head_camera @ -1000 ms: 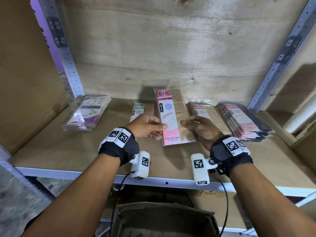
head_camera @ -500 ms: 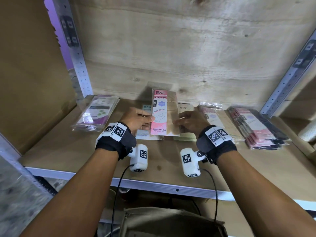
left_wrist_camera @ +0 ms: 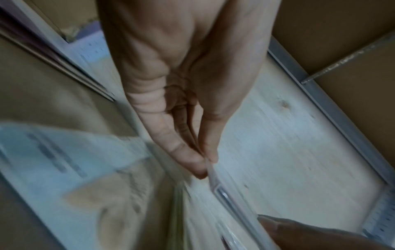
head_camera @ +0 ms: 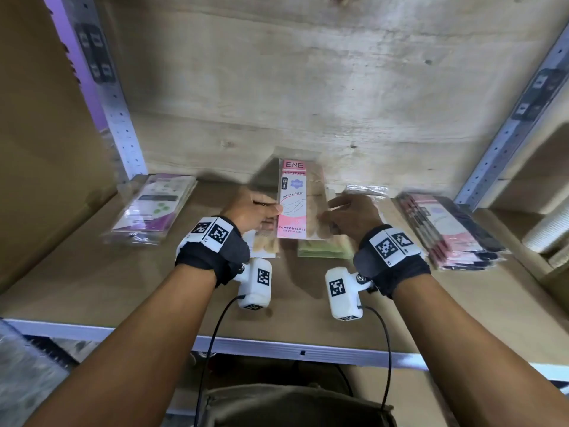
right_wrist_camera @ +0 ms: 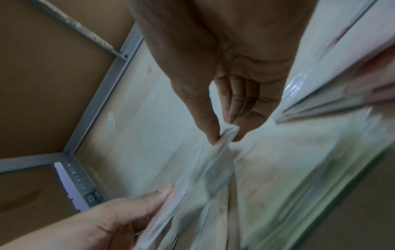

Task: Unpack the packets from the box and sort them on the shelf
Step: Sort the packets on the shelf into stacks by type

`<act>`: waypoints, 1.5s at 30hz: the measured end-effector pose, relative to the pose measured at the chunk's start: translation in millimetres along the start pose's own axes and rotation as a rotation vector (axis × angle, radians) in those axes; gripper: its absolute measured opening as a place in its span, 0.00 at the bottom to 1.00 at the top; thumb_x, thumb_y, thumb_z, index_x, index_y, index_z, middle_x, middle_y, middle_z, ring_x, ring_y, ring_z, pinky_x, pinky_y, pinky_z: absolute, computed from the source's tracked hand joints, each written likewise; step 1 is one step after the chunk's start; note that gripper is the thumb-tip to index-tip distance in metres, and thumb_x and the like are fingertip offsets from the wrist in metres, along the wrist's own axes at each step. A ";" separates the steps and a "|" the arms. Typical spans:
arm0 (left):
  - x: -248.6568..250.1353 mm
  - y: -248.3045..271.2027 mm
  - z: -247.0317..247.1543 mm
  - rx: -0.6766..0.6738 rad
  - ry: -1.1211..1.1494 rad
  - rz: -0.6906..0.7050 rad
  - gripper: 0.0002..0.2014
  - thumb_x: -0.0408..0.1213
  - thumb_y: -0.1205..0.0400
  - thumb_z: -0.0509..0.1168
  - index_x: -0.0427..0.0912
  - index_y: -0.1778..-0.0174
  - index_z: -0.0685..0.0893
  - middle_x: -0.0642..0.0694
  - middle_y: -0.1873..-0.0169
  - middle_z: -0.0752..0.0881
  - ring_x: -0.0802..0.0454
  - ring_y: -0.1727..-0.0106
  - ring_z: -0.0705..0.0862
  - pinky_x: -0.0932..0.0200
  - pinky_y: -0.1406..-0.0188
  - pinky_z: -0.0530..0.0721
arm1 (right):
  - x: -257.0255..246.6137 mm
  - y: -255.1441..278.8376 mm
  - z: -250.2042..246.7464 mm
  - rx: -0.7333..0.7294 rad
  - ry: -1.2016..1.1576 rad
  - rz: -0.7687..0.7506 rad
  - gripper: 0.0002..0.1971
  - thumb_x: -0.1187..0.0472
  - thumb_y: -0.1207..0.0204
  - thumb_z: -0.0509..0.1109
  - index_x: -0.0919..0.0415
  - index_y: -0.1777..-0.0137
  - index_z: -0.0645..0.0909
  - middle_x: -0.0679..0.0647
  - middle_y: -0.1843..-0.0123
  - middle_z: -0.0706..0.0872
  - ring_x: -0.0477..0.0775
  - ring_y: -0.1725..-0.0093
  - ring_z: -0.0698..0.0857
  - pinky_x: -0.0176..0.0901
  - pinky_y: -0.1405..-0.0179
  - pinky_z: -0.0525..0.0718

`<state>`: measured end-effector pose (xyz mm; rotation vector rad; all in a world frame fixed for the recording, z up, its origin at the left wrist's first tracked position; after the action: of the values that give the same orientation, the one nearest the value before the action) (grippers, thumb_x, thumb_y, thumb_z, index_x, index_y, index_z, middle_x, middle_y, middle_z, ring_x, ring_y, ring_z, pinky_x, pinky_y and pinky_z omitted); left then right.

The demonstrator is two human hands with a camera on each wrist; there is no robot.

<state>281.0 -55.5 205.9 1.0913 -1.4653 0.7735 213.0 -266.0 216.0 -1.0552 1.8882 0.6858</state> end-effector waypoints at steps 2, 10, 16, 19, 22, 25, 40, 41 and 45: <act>6.2 -3.6 25.5 -0.018 0.002 0.007 0.14 0.28 0.19 0.70 0.26 0.39 0.84 0.28 0.45 0.88 0.49 0.62 0.88 0.63 0.62 0.90 | 5.9 0.4 -28.0 0.053 0.049 -0.014 0.13 0.63 0.39 0.81 0.58 0.54 0.89 0.56 0.62 0.93 0.54 0.64 0.90 0.51 0.50 0.92; 37.8 -9.2 125.8 -0.127 0.034 -0.016 0.19 0.23 0.19 0.68 0.21 0.33 0.78 0.25 0.39 0.85 0.37 0.52 0.87 0.61 0.63 0.90 | 31.5 2.1 -118.9 0.172 0.145 0.002 0.19 0.65 0.36 0.80 0.61 0.42 0.89 0.60 0.46 0.91 0.59 0.42 0.89 0.52 0.37 0.87; 40.4 -8.2 170.4 -0.185 0.011 -0.139 0.16 0.22 0.18 0.66 0.20 0.35 0.76 0.24 0.36 0.82 0.32 0.37 0.85 0.57 0.45 0.86 | 59.1 4.0 -145.5 0.201 0.196 0.053 0.19 0.64 0.33 0.82 0.62 0.40 0.89 0.57 0.41 0.90 0.54 0.43 0.87 0.37 0.44 0.81; 32.2 -4.1 181.5 -0.196 0.006 -0.228 0.03 0.22 0.17 0.65 0.26 0.49 0.80 0.27 0.33 0.82 0.34 0.31 0.82 0.51 0.30 0.80 | 66.1 3.9 -150.2 0.191 0.234 0.081 0.16 0.66 0.32 0.81 0.62 0.44 0.91 0.58 0.44 0.91 0.54 0.47 0.87 0.38 0.48 0.82; 28.0 -5.9 186.4 -0.187 -0.005 -0.253 0.07 0.23 0.15 0.61 0.24 0.43 0.80 0.30 0.30 0.79 0.35 0.28 0.79 0.50 0.27 0.77 | 72.3 3.6 -148.0 0.152 0.287 0.100 0.15 0.66 0.32 0.80 0.63 0.44 0.91 0.60 0.44 0.91 0.55 0.49 0.87 0.39 0.49 0.83; 24.2 -5.7 191.3 -0.193 -0.031 -0.302 0.04 0.23 0.15 0.62 0.25 0.48 0.79 0.26 0.31 0.80 0.33 0.29 0.80 0.56 0.34 0.80 | 74.2 3.3 -144.1 0.135 0.303 0.100 0.16 0.64 0.32 0.82 0.65 0.44 0.91 0.62 0.44 0.91 0.59 0.44 0.88 0.47 0.41 0.88; 22.9 -25.3 181.3 -0.059 -0.192 -0.063 0.09 0.28 0.22 0.72 0.26 0.49 0.86 0.34 0.59 0.90 0.45 0.64 0.88 0.51 0.55 0.91 | 71.8 1.9 -142.5 0.157 0.339 0.104 0.16 0.61 0.32 0.82 0.62 0.43 0.90 0.59 0.42 0.90 0.57 0.40 0.86 0.44 0.40 0.85; 23.7 -25.2 180.9 -0.068 -0.184 -0.067 0.08 0.28 0.22 0.73 0.27 0.51 0.86 0.36 0.62 0.89 0.46 0.66 0.88 0.53 0.58 0.90 | 71.2 2.0 -143.2 0.160 0.337 0.102 0.17 0.61 0.32 0.82 0.62 0.43 0.90 0.59 0.42 0.90 0.57 0.40 0.86 0.45 0.39 0.85; 29.2 -20.9 163.7 -0.039 -0.164 -0.083 0.09 0.34 0.20 0.74 0.39 0.61 0.79 0.42 0.69 0.85 0.52 0.74 0.84 0.66 0.79 0.85 | 59.4 2.9 -144.9 0.199 0.307 0.029 0.16 0.59 0.29 0.80 0.61 0.42 0.87 0.57 0.41 0.89 0.57 0.41 0.87 0.49 0.36 0.85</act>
<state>239.4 -217.8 201.5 1.2009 -1.5545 0.6065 134.5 -400.0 236.0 -1.0517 2.1864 0.3554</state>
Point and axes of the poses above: each hand's wrist, its own y-axis away from the middle knuckle, its own z-axis out of the palm, x = y × z, the point moved 8 cm from there along -y, towards the middle knuckle
